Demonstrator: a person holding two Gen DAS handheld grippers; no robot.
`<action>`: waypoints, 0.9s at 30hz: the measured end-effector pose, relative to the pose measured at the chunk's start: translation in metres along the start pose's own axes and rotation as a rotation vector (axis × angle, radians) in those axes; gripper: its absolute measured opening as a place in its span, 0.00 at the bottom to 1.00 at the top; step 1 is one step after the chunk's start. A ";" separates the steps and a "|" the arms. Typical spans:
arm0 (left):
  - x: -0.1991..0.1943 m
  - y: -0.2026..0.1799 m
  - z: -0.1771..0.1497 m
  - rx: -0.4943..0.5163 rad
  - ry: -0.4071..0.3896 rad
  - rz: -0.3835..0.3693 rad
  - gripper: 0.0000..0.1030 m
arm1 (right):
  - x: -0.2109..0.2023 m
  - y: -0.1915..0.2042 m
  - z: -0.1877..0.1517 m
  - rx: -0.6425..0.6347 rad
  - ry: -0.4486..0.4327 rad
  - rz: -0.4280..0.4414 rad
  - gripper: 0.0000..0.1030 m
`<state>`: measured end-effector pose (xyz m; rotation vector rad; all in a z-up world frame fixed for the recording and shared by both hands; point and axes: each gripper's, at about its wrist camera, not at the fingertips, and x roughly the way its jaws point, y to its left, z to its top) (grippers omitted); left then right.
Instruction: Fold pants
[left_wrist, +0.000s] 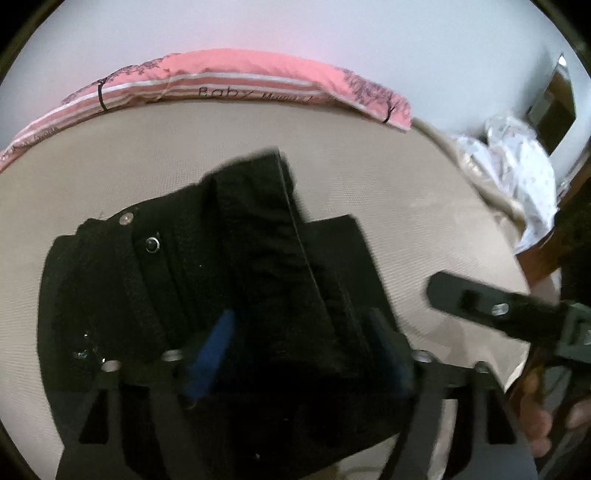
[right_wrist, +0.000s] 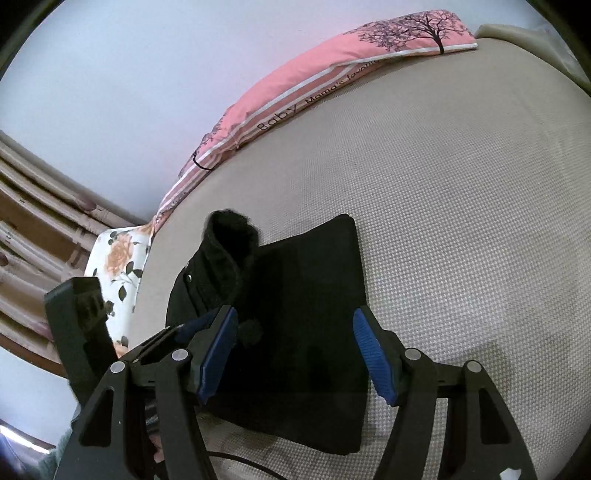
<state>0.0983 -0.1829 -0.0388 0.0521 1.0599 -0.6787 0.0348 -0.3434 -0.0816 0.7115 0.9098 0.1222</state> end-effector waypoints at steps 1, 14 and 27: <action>-0.003 -0.003 0.001 0.008 -0.010 -0.006 0.74 | 0.000 0.000 0.000 0.000 0.000 -0.001 0.62; -0.062 0.066 -0.015 -0.140 -0.109 0.113 0.74 | 0.035 -0.005 -0.001 0.013 0.143 0.166 0.61; -0.075 0.153 -0.042 -0.341 -0.115 0.290 0.74 | 0.089 -0.010 0.035 -0.063 0.257 0.211 0.50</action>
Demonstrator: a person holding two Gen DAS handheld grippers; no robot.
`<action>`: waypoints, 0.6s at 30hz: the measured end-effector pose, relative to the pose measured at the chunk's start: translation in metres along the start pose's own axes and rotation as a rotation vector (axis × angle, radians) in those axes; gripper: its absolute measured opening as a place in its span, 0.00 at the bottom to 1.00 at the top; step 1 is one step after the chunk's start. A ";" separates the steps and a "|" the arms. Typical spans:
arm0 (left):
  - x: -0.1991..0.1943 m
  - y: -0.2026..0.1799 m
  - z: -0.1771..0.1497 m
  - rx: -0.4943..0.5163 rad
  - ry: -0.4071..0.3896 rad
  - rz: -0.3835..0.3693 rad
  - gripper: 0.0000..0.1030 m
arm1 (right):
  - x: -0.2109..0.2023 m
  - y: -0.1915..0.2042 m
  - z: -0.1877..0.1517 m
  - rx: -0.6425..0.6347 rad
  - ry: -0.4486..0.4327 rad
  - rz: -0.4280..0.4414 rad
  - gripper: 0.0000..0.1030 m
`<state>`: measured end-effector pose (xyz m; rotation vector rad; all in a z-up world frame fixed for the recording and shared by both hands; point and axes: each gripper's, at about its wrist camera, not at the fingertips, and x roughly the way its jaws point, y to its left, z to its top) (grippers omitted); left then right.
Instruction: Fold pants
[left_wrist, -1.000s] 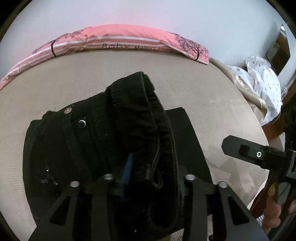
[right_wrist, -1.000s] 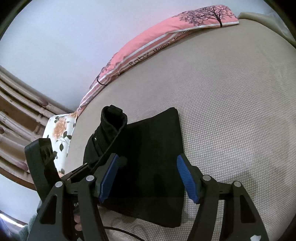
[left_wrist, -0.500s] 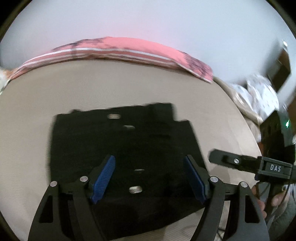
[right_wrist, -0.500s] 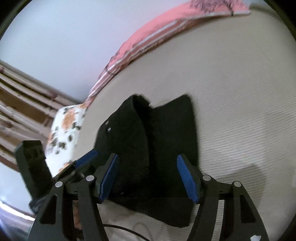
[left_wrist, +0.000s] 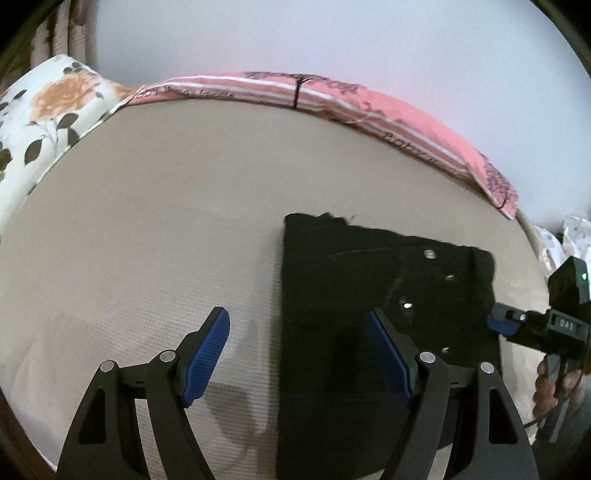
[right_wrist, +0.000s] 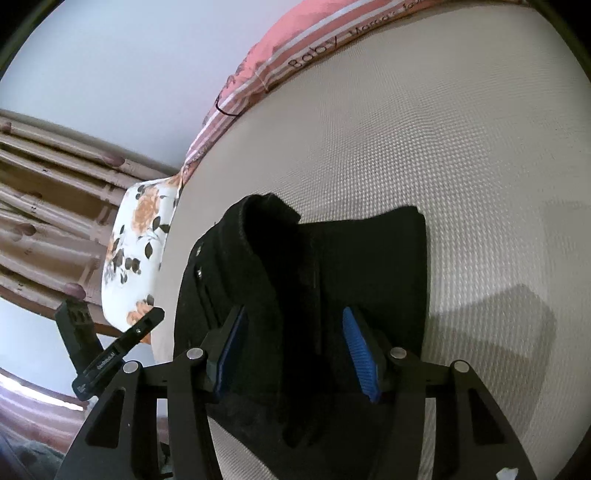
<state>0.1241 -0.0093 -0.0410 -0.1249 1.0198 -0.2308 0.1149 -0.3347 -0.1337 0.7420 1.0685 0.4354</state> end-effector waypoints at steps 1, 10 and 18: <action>0.003 0.002 -0.001 -0.004 0.006 0.003 0.74 | 0.003 -0.001 0.002 -0.009 0.009 0.016 0.50; 0.026 0.007 0.006 -0.021 0.071 0.014 0.74 | 0.026 -0.001 0.017 -0.017 0.031 0.113 0.38; 0.035 0.008 0.005 -0.026 0.078 0.009 0.75 | 0.037 -0.002 0.017 -0.024 0.059 0.150 0.24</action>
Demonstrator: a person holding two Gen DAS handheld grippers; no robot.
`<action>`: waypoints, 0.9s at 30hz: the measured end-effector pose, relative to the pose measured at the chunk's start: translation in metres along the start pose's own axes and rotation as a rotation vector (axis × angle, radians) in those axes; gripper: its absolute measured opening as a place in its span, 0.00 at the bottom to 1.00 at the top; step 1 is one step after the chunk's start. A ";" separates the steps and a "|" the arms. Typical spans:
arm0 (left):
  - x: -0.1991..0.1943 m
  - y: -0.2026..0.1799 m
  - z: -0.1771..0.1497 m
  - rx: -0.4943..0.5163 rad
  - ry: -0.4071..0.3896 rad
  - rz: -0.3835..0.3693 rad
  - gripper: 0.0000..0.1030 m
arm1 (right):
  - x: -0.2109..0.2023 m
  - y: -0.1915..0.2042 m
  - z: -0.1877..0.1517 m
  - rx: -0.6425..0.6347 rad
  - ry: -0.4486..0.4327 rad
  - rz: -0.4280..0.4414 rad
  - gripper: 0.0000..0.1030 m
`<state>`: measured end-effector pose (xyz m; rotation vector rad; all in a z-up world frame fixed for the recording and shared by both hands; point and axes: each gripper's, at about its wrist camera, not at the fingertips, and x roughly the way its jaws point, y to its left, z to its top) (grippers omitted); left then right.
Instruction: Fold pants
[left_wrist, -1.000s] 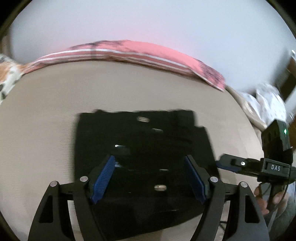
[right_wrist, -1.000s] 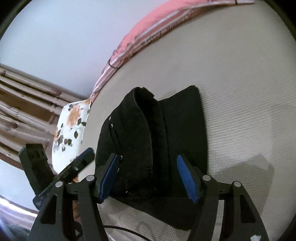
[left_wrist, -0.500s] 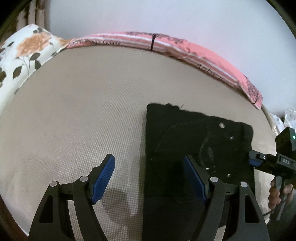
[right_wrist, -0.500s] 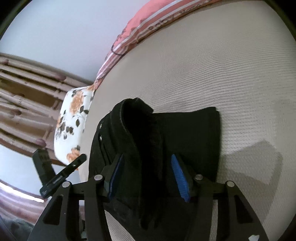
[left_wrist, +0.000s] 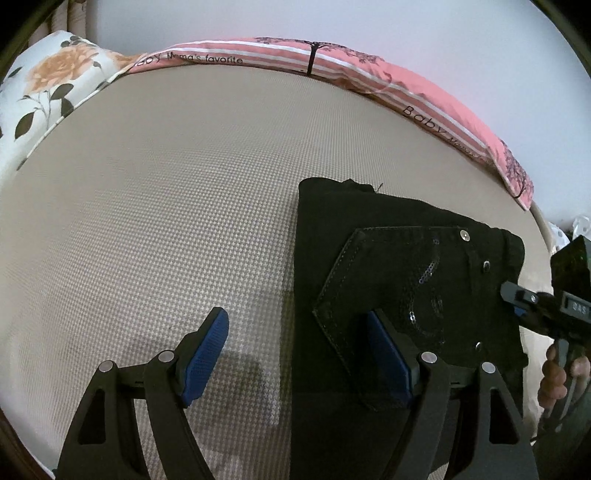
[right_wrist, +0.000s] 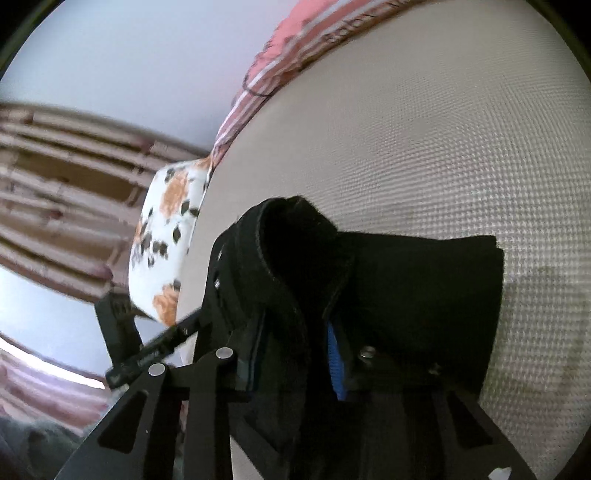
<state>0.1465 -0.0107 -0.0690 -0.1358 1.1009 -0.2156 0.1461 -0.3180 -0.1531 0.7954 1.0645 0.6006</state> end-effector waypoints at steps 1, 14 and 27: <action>0.001 0.000 -0.001 -0.002 -0.001 0.003 0.75 | 0.002 -0.001 0.000 0.012 -0.012 0.003 0.24; -0.009 -0.011 -0.001 0.049 -0.022 0.001 0.75 | -0.041 0.057 -0.029 0.014 -0.162 -0.095 0.10; 0.006 -0.030 -0.008 0.149 0.002 -0.008 0.75 | -0.076 -0.001 -0.054 0.157 -0.251 -0.249 0.10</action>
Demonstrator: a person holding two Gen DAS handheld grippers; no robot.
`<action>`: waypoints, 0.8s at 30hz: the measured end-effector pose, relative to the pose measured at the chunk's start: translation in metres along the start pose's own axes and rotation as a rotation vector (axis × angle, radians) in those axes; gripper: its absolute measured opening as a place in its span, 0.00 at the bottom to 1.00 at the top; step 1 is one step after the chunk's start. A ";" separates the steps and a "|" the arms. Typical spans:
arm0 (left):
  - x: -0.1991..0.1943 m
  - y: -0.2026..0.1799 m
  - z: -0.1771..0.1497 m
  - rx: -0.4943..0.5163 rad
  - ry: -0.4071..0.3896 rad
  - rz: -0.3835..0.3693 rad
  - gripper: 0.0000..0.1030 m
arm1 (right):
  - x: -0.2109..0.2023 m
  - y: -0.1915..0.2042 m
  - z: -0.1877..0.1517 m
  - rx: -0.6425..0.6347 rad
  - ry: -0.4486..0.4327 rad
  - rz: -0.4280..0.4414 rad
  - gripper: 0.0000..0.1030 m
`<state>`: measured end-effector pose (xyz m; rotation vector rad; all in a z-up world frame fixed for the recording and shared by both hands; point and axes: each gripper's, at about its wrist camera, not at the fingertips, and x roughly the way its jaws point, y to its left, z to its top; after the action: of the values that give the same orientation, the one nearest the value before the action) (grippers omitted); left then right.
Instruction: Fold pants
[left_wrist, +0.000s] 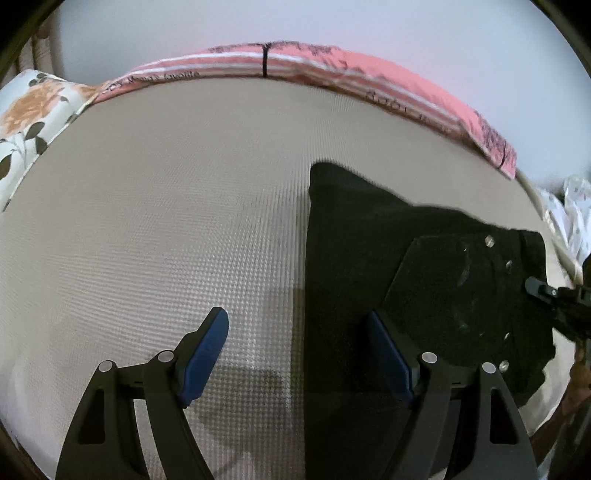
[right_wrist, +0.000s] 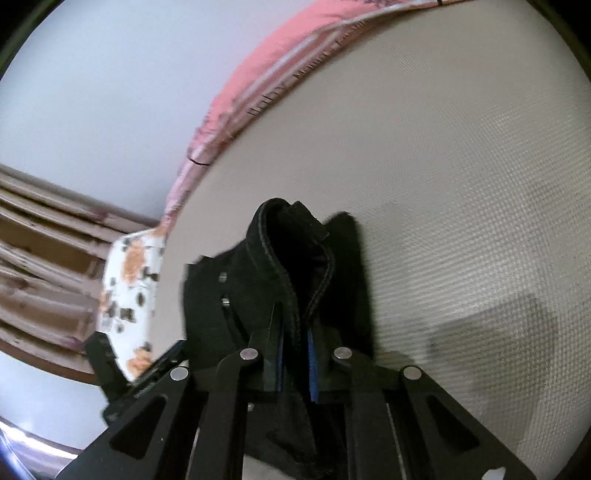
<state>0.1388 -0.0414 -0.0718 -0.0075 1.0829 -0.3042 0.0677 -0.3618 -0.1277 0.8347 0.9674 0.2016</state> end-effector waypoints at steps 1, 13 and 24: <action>0.003 -0.001 -0.001 0.010 0.007 0.006 0.76 | 0.004 -0.002 0.000 -0.004 0.001 -0.013 0.10; -0.004 -0.009 -0.008 0.049 0.009 0.021 0.77 | -0.021 0.013 -0.017 -0.034 0.016 -0.090 0.22; -0.020 -0.026 -0.030 0.112 0.024 -0.016 0.77 | -0.035 0.018 -0.052 -0.067 0.021 -0.124 0.13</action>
<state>0.0973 -0.0569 -0.0647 0.0878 1.0889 -0.3800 0.0100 -0.3393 -0.1069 0.7098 1.0235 0.1355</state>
